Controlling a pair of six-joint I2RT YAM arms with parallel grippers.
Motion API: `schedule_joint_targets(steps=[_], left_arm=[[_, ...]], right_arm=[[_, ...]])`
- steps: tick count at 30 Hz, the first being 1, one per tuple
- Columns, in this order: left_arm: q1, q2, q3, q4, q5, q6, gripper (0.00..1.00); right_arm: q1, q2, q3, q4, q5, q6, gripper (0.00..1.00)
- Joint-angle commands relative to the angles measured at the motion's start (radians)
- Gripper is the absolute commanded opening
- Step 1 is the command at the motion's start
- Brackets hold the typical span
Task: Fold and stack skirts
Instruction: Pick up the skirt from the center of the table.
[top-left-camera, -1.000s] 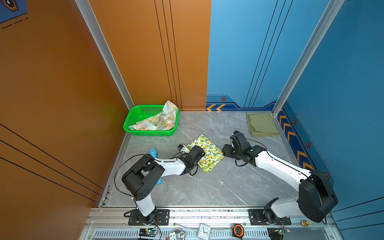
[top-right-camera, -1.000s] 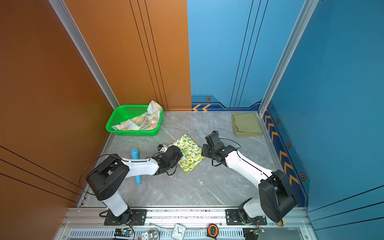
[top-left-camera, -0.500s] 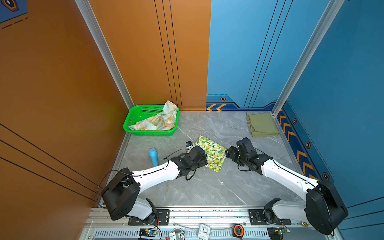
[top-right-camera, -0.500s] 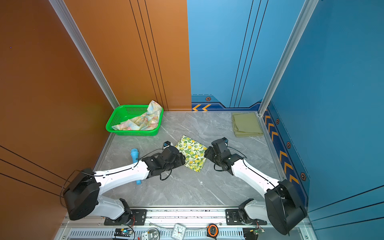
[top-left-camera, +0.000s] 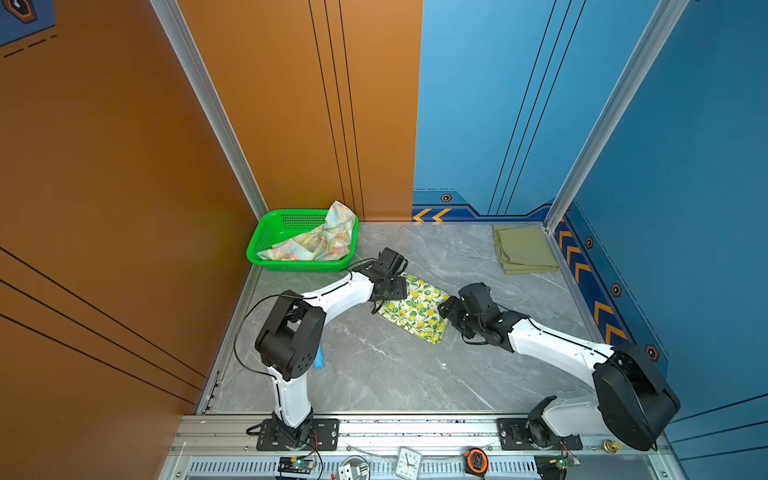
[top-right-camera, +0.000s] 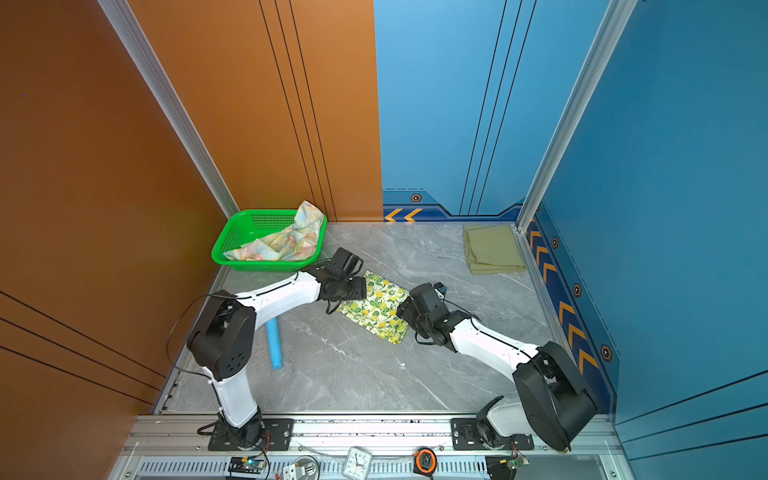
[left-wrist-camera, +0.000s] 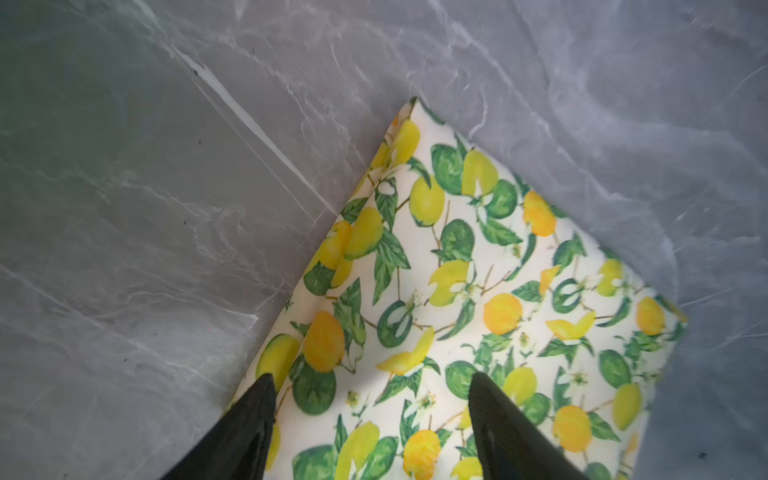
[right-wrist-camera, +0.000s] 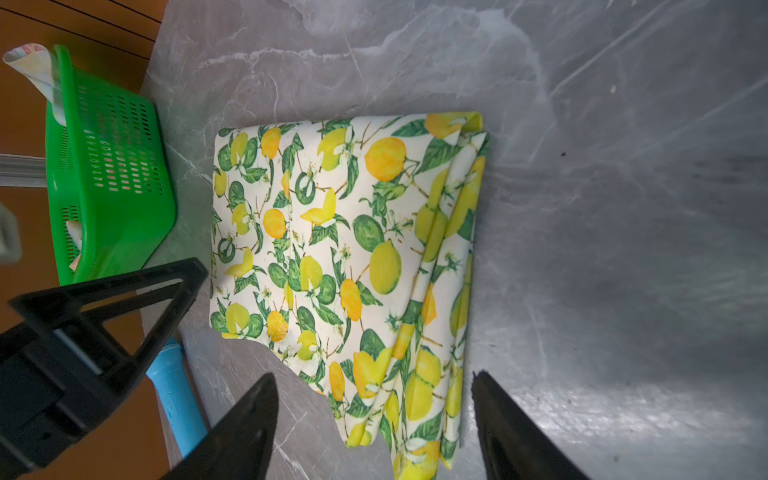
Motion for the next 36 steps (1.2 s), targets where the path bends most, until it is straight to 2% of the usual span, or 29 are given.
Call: schedule_joint_targets(steps=[1,9,23,28,36], left_arm=[[-0.005,0.032,0.034,-0.059,0.007,0.077,0.74],[-0.006,0.056,-0.007,-0.055,-0.027,0.092,0.71],[-0.011,0.084,-0.052,-0.022,0.005,0.072,0.67],[-0.011,0.088,-0.055,-0.018,0.014,0.067,0.66],[-0.009,0.092,-0.055,-0.020,0.025,0.067,0.65]], right_arm=[[0.005,0.023,-0.007,0.022,0.000,0.031,0.74],[0.000,0.082,-0.010,0.047,-0.011,0.029,0.74],[-0.001,0.190,-0.070,0.184,-0.076,0.070,0.76],[-0.001,0.225,-0.100,0.269,-0.111,0.109,0.73],[-0.016,0.276,-0.195,0.533,-0.146,0.181,0.67]])
